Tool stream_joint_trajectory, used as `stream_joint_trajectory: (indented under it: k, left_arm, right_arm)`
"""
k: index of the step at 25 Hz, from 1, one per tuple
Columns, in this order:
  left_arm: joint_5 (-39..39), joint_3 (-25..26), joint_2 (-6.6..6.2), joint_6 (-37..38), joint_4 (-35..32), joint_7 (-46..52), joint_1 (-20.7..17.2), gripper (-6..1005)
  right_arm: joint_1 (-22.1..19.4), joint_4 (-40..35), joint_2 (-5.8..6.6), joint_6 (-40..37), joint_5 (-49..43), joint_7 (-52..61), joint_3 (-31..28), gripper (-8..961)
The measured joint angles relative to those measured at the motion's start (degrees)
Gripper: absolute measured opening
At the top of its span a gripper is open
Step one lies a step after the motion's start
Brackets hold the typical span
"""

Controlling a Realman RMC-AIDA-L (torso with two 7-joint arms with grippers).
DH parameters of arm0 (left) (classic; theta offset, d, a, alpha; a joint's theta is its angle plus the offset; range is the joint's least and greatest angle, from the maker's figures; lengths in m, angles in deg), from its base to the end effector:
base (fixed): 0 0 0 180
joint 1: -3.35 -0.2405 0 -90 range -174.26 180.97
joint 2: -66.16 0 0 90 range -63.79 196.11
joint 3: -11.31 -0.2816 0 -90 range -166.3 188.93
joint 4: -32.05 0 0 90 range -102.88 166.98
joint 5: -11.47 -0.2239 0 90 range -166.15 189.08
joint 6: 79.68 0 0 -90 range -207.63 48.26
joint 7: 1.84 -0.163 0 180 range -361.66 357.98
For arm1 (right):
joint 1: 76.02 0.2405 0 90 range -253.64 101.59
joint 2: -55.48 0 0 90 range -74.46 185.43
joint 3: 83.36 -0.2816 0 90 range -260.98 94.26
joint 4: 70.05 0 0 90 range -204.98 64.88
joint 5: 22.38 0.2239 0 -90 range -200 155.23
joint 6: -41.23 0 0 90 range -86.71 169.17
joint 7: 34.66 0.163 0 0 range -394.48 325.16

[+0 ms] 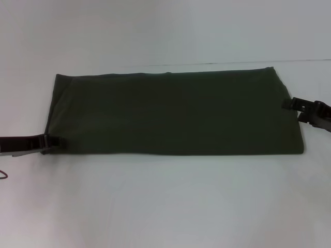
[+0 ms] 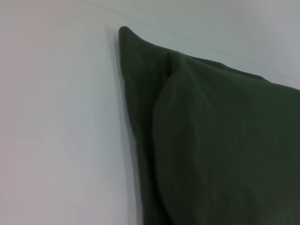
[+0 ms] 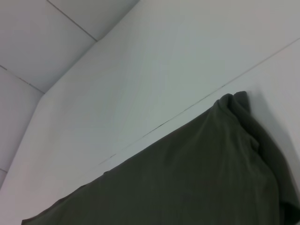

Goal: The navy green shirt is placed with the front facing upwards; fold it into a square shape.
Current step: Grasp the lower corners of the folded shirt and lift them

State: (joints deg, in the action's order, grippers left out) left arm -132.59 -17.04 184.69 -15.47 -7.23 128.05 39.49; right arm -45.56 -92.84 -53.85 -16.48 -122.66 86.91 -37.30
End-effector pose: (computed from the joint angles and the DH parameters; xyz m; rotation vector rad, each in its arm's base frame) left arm -0.3602 0.4126 -0.0017 -1.9934 -1.6150 -0.2799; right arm 0.3781 0.4132 0.0211 -1.8071 1.7088 0.7412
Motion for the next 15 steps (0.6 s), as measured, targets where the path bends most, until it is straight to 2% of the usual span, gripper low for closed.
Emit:
stream_joint_trajectory:
  k: [3, 9, 12, 15]
  left_arm:
    - [0.01, 0.02, -0.03, 0.00, -0.11, 0.04, 0.00, 400]
    - [0.00, 0.00, -0.07, 0.08, -0.15, 0.01, 0.04, 185]
    - [0.00, 0.03, -0.08, 0.35, -0.22, 0.00, 0.05, 134]
    - [0.00, 0.13, -0.15, 0.53, -0.38, -0.03, 0.06, 83]
  right_arm:
    - [0.03, -0.03, 0.20, -0.30, 0.00, 0.19, 0.03, 884]
    - [0.51, -1.81, 0.98, -2.16, -3.80, 4.34, 0.46, 884]
    - [1.69, -6.55, 1.63, -4.88, -11.27, 12.02, 0.59, 884]
    - [4.41, -11.03, 3.26, -9.64, -21.18, 22.26, 0.36, 883]
